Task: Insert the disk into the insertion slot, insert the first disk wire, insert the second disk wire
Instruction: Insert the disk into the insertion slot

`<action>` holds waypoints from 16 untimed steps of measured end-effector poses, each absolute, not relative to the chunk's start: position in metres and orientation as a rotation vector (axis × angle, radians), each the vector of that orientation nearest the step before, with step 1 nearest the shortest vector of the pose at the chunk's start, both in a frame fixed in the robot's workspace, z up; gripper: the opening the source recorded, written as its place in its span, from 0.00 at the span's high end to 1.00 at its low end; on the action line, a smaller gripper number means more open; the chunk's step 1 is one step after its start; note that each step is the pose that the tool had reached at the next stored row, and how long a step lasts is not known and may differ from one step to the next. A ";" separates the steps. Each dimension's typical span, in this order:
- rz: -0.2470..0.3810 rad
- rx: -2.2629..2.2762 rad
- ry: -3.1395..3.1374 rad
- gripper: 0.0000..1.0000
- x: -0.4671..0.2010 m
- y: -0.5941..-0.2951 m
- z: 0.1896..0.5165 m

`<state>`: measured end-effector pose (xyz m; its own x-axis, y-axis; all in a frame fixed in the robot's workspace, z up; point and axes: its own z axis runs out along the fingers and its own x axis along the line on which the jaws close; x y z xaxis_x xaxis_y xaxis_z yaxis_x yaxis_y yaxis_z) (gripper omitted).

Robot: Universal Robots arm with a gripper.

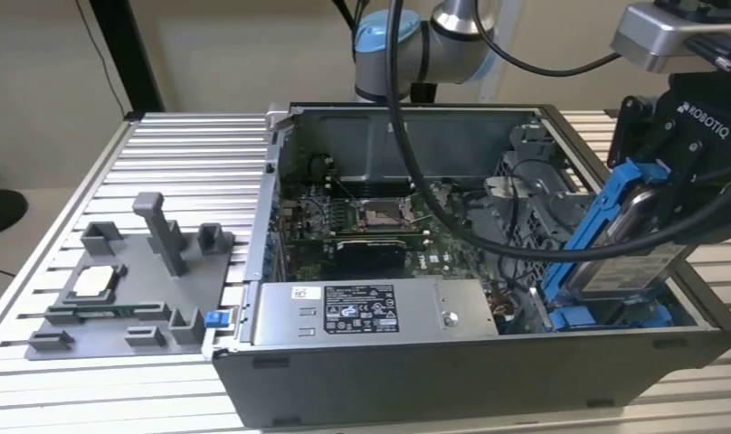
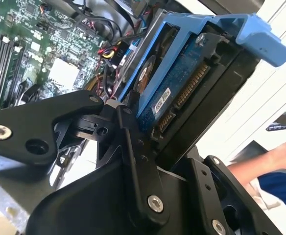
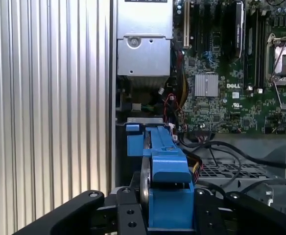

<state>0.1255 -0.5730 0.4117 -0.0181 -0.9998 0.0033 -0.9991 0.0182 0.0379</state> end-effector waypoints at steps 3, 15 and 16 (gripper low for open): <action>-0.038 2.181 -2.221 1.00 0.126 -0.573 0.406; -0.038 2.180 -2.220 1.00 0.126 -0.573 0.387; -0.038 2.180 -2.220 1.00 0.126 -0.573 0.387</action>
<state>0.1255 -0.5729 0.3867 -0.0182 -0.9998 0.0046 -0.9991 0.0183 0.0389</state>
